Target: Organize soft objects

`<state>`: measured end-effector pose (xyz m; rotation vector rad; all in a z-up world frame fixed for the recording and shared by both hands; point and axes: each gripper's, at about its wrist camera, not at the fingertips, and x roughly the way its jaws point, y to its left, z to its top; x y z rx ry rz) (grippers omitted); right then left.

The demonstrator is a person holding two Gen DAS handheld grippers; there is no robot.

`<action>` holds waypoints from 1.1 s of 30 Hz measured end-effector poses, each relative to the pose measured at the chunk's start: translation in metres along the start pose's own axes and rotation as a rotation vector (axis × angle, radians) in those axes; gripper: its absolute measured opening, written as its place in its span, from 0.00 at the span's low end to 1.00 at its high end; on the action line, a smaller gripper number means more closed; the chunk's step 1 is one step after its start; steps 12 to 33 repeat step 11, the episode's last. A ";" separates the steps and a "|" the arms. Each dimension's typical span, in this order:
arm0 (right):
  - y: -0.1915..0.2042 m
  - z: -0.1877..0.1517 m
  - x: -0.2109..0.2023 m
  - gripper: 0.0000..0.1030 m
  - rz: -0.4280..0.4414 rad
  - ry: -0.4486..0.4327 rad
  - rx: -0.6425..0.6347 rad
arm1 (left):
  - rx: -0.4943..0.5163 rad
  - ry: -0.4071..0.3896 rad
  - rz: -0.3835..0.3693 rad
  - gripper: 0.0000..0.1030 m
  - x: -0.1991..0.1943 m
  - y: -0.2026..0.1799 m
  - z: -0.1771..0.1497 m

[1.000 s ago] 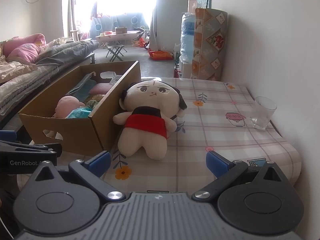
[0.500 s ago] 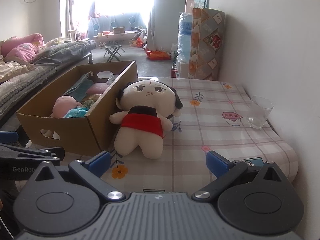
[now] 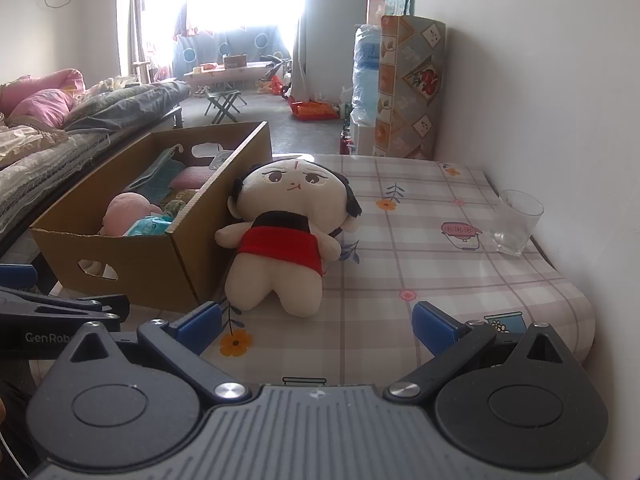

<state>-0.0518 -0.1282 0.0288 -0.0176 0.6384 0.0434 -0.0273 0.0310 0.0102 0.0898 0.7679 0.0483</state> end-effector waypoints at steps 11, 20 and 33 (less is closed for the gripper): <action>-0.001 0.000 0.000 1.00 0.000 0.000 0.000 | -0.008 -0.003 0.001 1.00 -0.001 0.001 0.001; -0.001 0.000 0.000 1.00 0.000 0.000 0.000 | -0.008 -0.003 0.001 1.00 -0.001 0.001 0.001; -0.001 0.000 0.000 1.00 0.000 0.000 0.000 | -0.008 -0.003 0.001 1.00 -0.001 0.001 0.001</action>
